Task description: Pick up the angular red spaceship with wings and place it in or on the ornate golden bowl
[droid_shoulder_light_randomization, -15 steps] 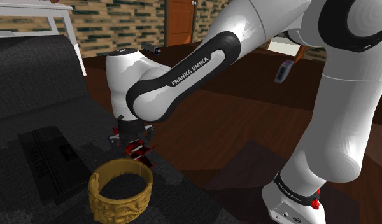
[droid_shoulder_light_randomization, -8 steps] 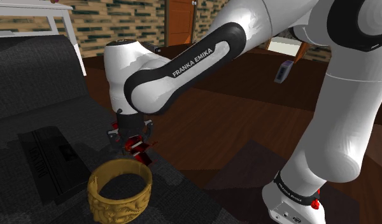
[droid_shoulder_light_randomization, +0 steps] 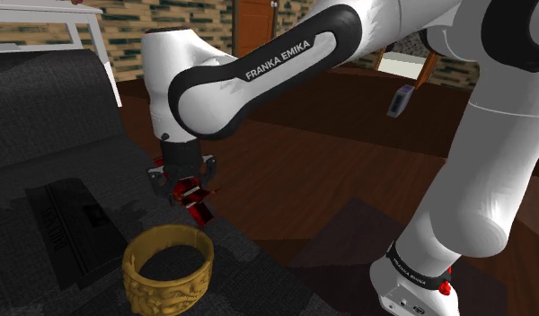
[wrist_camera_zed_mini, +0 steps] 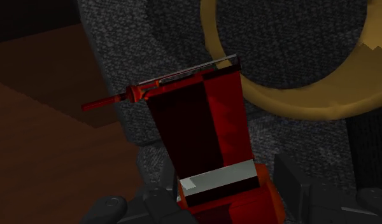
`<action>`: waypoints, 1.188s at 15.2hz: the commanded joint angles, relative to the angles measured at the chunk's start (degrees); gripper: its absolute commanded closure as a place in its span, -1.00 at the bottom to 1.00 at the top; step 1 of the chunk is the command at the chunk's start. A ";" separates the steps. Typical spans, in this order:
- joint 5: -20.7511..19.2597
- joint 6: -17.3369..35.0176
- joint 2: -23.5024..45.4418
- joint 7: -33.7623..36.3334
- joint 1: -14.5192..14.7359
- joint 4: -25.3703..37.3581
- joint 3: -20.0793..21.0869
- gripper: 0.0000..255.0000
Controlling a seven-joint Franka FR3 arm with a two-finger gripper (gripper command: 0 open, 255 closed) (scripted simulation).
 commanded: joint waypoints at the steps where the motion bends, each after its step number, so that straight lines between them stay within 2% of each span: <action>1: 0.50 -1.43 -0.76 -0.25 -0.09 0.77 0.13 1.00; 18: 3.09 -13.74 -4.97 -1.72 -0.66 9.51 0.45 1.00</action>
